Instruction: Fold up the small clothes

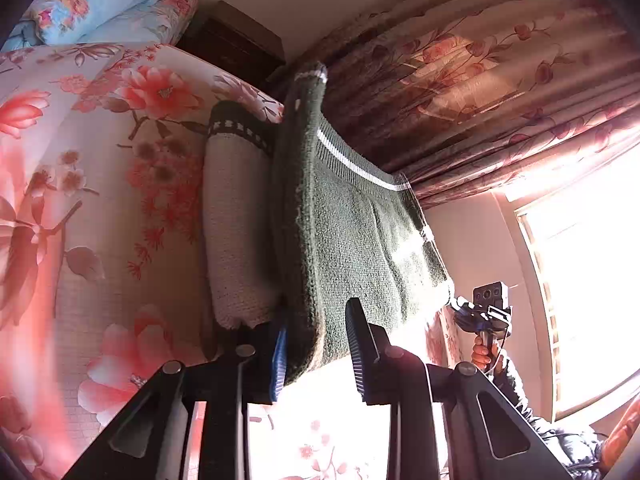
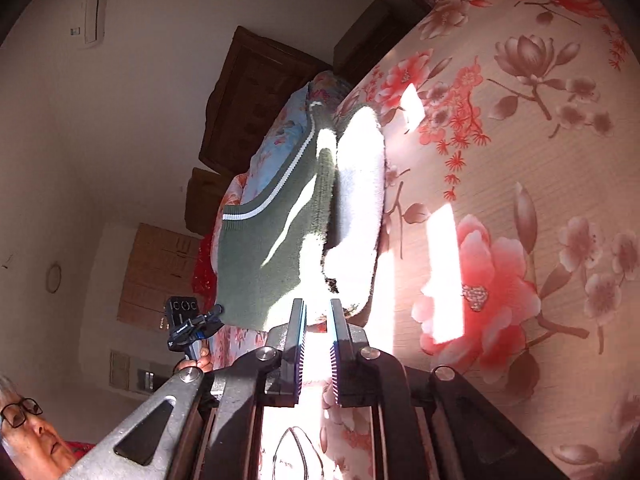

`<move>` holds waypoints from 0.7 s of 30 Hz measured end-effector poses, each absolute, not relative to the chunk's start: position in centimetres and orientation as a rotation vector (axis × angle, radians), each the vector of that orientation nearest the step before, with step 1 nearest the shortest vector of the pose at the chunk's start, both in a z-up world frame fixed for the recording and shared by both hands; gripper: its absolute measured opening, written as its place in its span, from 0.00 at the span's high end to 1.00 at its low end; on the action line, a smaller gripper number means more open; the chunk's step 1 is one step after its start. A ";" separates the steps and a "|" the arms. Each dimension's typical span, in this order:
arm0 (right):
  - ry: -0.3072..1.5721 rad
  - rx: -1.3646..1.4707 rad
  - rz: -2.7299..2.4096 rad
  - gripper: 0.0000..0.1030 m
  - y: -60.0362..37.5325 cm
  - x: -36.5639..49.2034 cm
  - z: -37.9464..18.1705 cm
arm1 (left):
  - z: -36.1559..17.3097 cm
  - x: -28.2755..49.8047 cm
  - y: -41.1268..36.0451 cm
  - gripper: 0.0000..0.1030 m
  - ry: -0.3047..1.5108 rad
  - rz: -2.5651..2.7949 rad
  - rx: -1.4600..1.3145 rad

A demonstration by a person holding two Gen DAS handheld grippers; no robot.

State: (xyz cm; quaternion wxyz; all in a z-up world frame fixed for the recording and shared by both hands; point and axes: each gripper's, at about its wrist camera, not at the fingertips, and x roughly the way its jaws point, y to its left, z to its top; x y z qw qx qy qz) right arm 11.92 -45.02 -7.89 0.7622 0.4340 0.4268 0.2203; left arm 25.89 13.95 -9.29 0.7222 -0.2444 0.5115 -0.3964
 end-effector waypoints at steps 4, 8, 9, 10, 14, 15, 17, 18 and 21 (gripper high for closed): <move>0.920 0.864 0.423 0.67 -45.9 13.6 -6.7 | -8.1 26.1 12.5 0.00 1.103 -0.910 -0.512; 0.953 0.827 0.445 0.67 -45.1 16.6 -6.8 | -8.2 26.8 11.7 0.00 1.109 -0.888 -0.523; 0.974 0.819 0.455 0.67 -44.6 17.4 -6.9 | -8.2 27.1 11.3 0.00 1.110 -0.884 -0.523; 0.993 0.803 0.462 0.67 -44.0 18.2 -7.0 | -8.3 27.2 11.0 0.00 1.116 -0.876 -0.515; 0.988 0.718 0.510 0.91 -41.5 19.6 -6.5 | -8.0 27.5 9.9 0.00 1.119 -0.865 -0.487; 0.975 0.676 0.513 0.91 -41.0 19.6 -6.0 | -7.9 27.5 9.7 0.00 1.114 -0.865 -0.482; 0.982 0.617 0.525 0.92 -39.9 19.9 -5.8 | -7.9 27.5 9.6 0.00 1.104 -0.858 -0.479; 1.008 0.628 0.514 0.92 -39.7 19.8 -6.4 | -7.9 27.6 9.6 0.00 1.097 -0.851 -0.485; 1.010 0.682 0.495 0.92 -40.2 19.4 -6.9 | -8.3 27.9 10.1 0.00 1.099 -0.843 -0.549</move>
